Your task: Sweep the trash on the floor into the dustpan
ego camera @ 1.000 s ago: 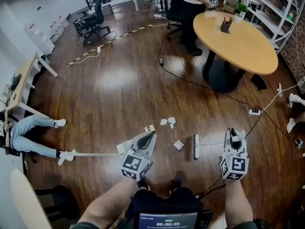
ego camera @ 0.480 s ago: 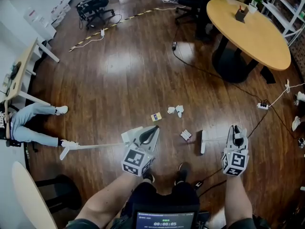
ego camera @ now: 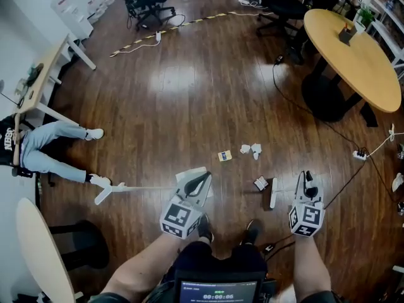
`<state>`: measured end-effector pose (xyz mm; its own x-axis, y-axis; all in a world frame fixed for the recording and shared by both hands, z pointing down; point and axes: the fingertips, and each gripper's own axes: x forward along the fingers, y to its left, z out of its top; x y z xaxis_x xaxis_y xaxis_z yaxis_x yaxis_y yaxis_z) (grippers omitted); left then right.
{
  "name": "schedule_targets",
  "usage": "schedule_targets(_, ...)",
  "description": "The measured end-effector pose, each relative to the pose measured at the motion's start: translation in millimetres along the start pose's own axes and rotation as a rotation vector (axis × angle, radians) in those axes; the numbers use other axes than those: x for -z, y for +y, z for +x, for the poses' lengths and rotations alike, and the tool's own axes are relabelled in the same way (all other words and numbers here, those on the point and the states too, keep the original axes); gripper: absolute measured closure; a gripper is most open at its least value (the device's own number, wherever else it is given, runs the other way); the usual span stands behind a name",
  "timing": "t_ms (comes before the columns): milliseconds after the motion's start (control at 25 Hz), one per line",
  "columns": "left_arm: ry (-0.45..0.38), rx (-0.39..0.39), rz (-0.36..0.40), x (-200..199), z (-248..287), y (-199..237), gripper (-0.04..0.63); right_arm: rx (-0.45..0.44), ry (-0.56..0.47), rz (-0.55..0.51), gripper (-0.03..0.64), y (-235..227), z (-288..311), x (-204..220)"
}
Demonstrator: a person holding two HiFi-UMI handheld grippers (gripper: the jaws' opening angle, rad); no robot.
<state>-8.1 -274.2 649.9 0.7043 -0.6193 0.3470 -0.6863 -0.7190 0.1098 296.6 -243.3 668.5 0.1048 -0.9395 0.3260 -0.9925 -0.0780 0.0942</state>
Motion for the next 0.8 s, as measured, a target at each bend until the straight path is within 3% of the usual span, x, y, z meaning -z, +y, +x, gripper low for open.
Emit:
schedule_targets(200,-0.016,-0.047,-0.025,8.4,-49.5,57.4,0.592,-0.052,0.01,-0.008,0.555,80.9,9.7,-10.5)
schedule_targets(600,-0.045,-0.15,-0.065,25.5,-150.6,145.2,0.592,-0.248,0.013,-0.035,0.554,253.6,12.9,-32.4)
schedule_targets(800,-0.061,-0.186,-0.082,31.3,-180.4,174.0,0.592,-0.298,-0.01,-0.06,0.555,315.3,24.0,-47.1)
